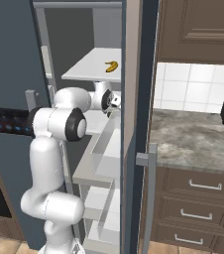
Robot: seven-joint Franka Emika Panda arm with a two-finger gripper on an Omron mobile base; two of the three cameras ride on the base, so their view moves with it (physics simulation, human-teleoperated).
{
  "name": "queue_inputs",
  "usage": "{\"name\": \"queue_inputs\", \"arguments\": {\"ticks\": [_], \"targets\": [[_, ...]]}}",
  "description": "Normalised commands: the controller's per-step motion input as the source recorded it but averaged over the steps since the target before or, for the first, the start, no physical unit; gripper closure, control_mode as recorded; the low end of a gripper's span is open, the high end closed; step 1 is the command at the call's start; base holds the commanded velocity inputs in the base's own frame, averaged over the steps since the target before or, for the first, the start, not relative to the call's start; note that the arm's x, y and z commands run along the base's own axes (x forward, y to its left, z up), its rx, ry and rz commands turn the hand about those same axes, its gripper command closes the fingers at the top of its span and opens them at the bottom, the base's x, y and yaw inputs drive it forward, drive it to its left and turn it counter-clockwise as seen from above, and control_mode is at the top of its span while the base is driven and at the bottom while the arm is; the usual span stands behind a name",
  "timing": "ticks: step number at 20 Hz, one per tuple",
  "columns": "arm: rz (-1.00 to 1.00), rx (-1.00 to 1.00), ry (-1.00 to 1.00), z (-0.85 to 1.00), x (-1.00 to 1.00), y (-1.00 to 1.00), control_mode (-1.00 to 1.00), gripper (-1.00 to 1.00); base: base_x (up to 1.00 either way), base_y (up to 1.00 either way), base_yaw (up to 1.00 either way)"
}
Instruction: Pick up the kiwi and banana from the fridge and place one fruit on each plate on the dining counter.
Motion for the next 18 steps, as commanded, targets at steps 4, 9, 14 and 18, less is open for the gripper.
{"name": "queue_inputs", "arguments": {"ticks": [4, 9, 14, 18], "targets": [[0.00, 0.00, -0.03, -0.45, 0.00, 0.00, -1.00, 1.00, 0.00, 0.00, 0.00], [-0.06, 0.04, -0.10, -0.22, -0.46, 0.00, -1.00, 1.00, 0.00, 0.00, 0.00], [-0.11, 0.13, -0.24, -0.01, -0.96, -0.04, -1.00, 1.00, 0.00, 0.00, 0.00], [-0.07, 0.06, -0.15, 0.74, -0.77, -0.06, -1.00, 1.00, 0.00, 0.00, 0.00]]}}
